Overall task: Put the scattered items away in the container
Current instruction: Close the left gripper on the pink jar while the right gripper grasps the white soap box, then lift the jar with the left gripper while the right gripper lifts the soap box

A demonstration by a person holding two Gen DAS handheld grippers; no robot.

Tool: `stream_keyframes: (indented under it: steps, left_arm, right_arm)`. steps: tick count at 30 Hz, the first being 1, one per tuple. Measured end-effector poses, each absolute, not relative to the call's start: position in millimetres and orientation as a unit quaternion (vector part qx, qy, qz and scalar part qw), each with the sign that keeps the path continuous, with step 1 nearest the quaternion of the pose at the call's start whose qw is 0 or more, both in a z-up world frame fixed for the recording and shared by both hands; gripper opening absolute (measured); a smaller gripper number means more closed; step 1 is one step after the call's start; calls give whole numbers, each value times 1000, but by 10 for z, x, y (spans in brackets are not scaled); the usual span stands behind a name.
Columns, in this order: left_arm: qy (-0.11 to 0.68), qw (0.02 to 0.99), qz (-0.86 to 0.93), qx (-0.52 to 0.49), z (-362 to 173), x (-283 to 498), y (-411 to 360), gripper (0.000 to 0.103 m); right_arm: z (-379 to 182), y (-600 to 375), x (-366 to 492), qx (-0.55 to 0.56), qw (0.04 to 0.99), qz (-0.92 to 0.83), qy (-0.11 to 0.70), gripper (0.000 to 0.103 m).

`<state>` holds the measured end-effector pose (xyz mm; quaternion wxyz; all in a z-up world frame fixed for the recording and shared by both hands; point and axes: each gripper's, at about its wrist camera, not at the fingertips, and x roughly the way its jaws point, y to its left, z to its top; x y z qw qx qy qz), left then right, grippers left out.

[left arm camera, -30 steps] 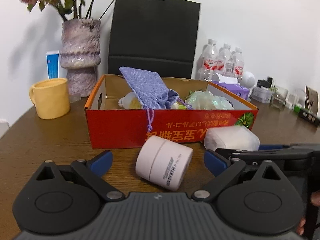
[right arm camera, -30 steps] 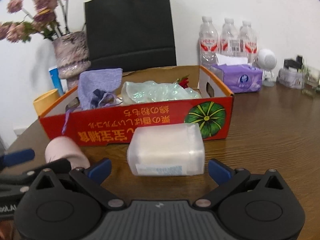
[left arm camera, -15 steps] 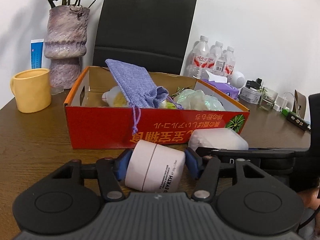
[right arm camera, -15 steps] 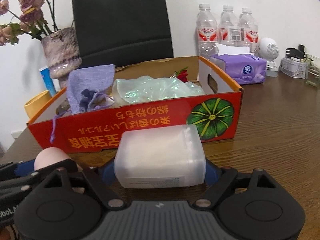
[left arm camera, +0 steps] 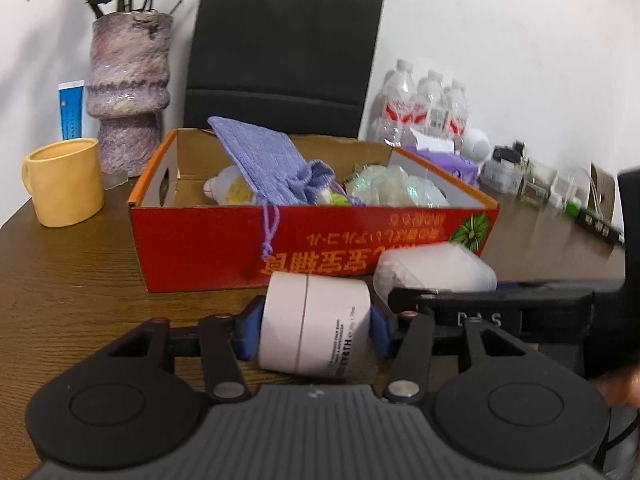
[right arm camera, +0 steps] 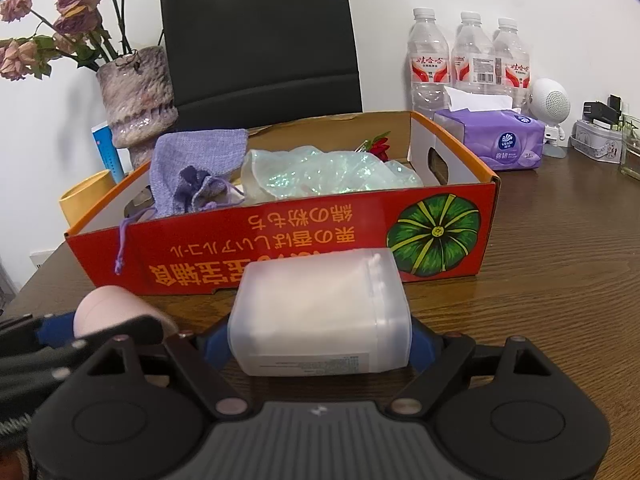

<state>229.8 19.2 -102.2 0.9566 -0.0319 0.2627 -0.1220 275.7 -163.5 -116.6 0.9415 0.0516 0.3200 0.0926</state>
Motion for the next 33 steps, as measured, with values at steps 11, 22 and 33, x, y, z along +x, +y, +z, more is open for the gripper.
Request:
stream_keyframes:
  steps: [11, 22, 33]
  left_arm:
    - [263, 957, -123, -32, -1023, 2287, 185, 52]
    - [263, 957, -121, -34, -1023, 2290, 181, 53]
    - [261, 957, -117, -42, -1023, 2277, 222, 52]
  right_arm:
    - [-1165, -1617, 2751, 46, 942, 92, 321, 84]
    - [-1168, -1619, 2751, 47, 942, 92, 320, 84]
    - [-1165, -1633, 2692, 45, 942, 98, 319, 84]
